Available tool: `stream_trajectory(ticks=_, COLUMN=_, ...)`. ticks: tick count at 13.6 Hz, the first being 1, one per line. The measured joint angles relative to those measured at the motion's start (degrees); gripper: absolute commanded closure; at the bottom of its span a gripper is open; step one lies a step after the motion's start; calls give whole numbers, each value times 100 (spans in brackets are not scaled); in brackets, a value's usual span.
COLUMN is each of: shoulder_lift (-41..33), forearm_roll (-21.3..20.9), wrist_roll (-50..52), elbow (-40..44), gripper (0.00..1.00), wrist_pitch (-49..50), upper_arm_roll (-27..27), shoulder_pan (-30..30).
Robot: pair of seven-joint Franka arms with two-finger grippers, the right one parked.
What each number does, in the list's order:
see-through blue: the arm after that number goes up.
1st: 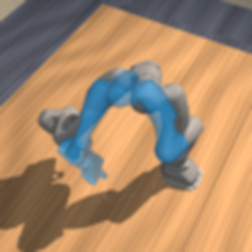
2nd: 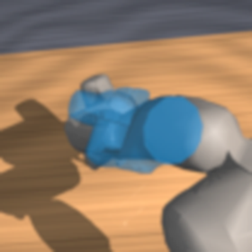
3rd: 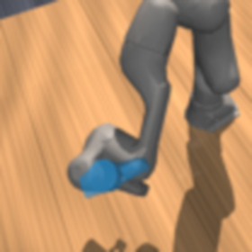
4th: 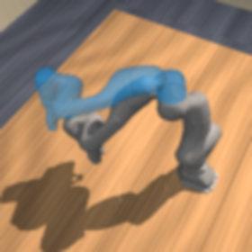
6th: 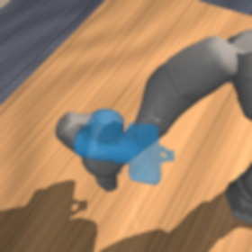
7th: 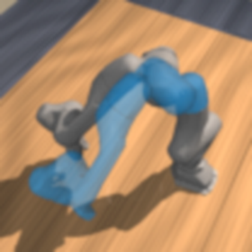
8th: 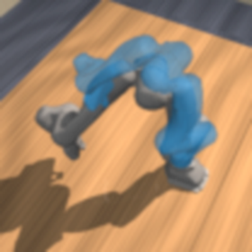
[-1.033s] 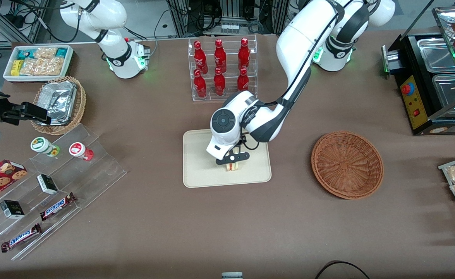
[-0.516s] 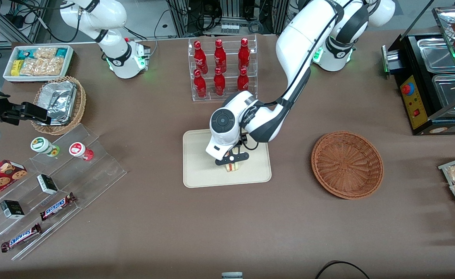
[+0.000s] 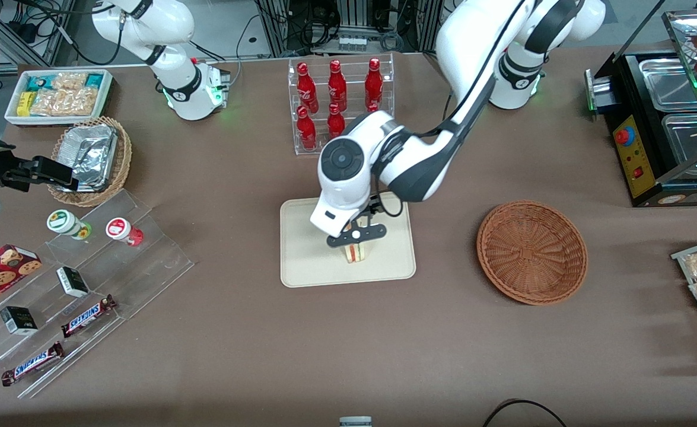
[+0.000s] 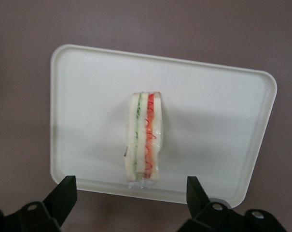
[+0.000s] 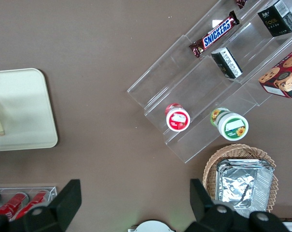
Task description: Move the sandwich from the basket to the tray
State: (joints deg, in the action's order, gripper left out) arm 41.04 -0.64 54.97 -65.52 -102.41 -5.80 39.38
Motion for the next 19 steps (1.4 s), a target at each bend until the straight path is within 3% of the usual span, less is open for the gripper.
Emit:
stream_trajectory(ticks=3, shoulder_lift=-315, forearm_roll=-19, wrist_roll=-609, elbow=-130, gripper=0, wrist_pitch=458, upper_arm_roll=55, shoulder_pan=-361)
stream_trajectory(ticks=12, shoulder_lift=-1629, forearm_roll=71, wrist_roll=-3234, elbow=-1346, gripper=0, wrist_pitch=626, upper_arm_roll=82, shoulder_pan=-2214)
stream_trajectory(ticks=19, shoulder_lift=-2592, forearm_roll=92, wrist_roll=-4092, elbow=-2110, gripper=0, wrist_pitch=1013, upper_arm_roll=84, shoulder_pan=-2896)
